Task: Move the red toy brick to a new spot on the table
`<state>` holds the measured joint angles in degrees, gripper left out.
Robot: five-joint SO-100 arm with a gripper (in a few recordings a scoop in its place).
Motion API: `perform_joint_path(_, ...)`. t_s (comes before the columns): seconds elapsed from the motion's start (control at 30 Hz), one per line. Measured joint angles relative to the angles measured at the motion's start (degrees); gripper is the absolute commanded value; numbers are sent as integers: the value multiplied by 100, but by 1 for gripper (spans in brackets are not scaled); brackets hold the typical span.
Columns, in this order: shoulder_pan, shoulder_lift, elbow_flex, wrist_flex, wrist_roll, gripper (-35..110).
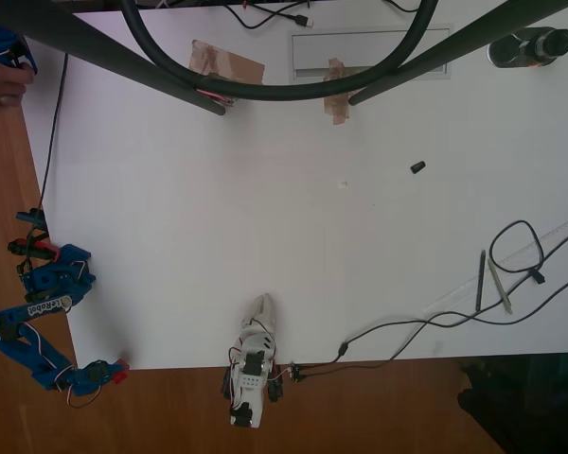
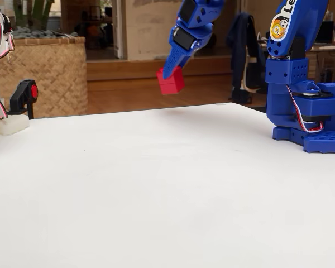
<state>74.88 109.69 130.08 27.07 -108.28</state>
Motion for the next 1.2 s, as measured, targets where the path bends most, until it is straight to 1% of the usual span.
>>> perform_joint_path(0.2,765,-272,431,-431,-527,0)
perform_joint_path(0.3,949,-272,615,-510,-668,12)
perform_joint_path(0.37,984,-264,747,-580,-668,18)
perform_joint_path(0.47,1011,-211,1011,-721,-650,23)
perform_joint_path(0.6,1063,26,1151,-809,-457,25)
perform_joint_path(0.77,738,519,1125,-712,-9,25)
perform_joint_path(0.87,255,861,791,-325,404,22)
perform_joint_path(0.97,-545,1266,360,193,800,18)
perform_joint_path(1.07,-1688,1775,141,712,1107,9)
perform_joint_path(1.17,-3059,2329,114,1257,1433,1)
perform_joint_path(1.2,-3551,2531,114,1450,1547,0)
